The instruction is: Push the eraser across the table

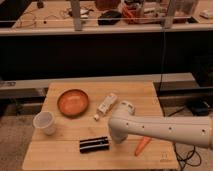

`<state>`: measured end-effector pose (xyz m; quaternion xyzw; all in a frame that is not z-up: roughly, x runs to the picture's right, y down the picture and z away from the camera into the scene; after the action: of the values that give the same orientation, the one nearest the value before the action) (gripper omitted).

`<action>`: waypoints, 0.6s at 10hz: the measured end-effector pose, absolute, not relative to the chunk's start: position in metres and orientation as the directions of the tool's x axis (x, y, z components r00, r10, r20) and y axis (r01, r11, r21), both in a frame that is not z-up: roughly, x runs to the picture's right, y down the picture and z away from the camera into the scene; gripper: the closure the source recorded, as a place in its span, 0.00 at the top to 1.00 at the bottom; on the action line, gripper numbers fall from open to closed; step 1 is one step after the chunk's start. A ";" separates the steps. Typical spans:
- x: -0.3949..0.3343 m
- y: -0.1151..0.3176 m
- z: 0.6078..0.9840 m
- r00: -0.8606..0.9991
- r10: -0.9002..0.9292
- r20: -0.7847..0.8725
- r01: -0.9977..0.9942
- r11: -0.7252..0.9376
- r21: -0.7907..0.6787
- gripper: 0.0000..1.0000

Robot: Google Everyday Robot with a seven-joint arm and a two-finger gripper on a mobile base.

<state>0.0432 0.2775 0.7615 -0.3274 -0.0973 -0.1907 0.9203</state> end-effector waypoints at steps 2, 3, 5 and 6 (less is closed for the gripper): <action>0.029 0.278 0.764 0.902 -0.299 0.311 0.428 0.704 -0.566 0.01; 0.023 0.279 0.766 0.901 -0.302 0.312 0.431 0.702 -0.567 0.01; 0.015 0.281 0.767 0.895 -0.316 0.315 0.444 0.694 -0.566 0.01; 0.010 0.282 0.769 0.889 -0.329 0.318 0.456 0.688 -0.564 0.01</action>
<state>0.0100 0.2822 0.7686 -0.3312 -0.0963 -0.2148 0.9137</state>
